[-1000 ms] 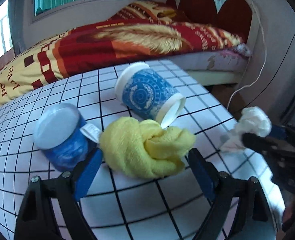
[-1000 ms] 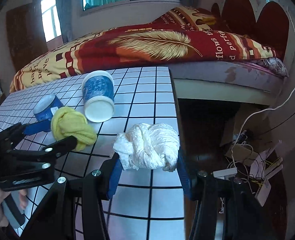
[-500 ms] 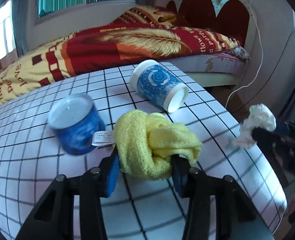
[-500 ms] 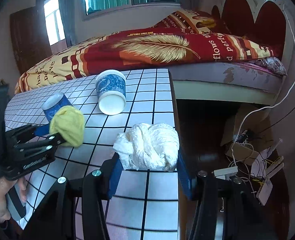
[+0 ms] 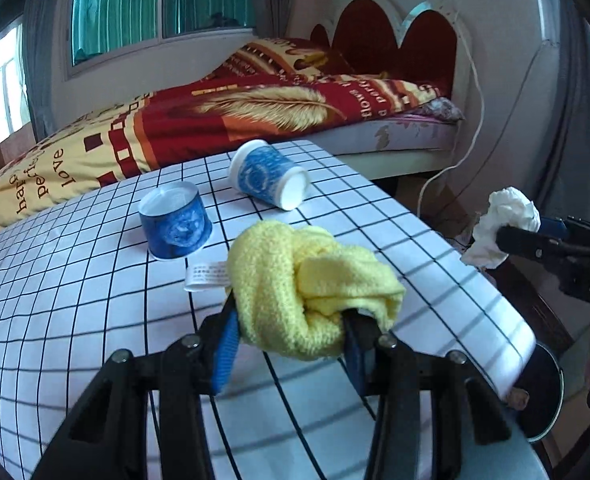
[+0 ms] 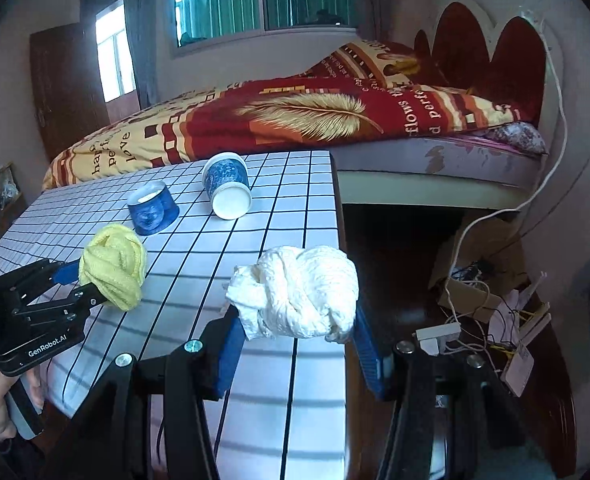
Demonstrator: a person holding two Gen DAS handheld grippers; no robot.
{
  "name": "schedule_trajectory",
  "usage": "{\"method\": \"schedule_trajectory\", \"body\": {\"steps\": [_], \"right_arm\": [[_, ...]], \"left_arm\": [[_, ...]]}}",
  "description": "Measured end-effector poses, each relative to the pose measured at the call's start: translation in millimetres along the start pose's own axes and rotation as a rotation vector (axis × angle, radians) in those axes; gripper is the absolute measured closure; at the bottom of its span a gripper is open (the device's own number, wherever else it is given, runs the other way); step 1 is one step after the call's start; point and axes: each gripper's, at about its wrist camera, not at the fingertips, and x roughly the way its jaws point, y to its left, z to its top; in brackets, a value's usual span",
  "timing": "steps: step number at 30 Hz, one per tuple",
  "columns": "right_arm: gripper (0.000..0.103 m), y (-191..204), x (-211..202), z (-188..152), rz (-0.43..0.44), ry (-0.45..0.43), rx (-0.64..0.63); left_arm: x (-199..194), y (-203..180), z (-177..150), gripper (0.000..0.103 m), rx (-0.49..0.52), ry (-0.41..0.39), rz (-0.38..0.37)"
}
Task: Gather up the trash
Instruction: 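Carry the yellow cloth and white tissue over the black bucket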
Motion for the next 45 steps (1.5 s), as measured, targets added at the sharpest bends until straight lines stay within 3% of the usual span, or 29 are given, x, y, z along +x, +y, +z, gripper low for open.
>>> {"method": "schedule_trajectory", "body": {"steps": [11, 45], "right_arm": [[0.050, -21.1, -68.7, -37.9, -0.035, -0.057, 0.058], [0.050, -183.1, -176.7, -159.1, -0.294, -0.014, 0.283]], "left_arm": [[-39.6, -39.4, -24.0, 0.056, 0.031, -0.025, -0.053], [-40.8, -243.4, -42.4, 0.057, 0.276, 0.007, -0.339]]}}
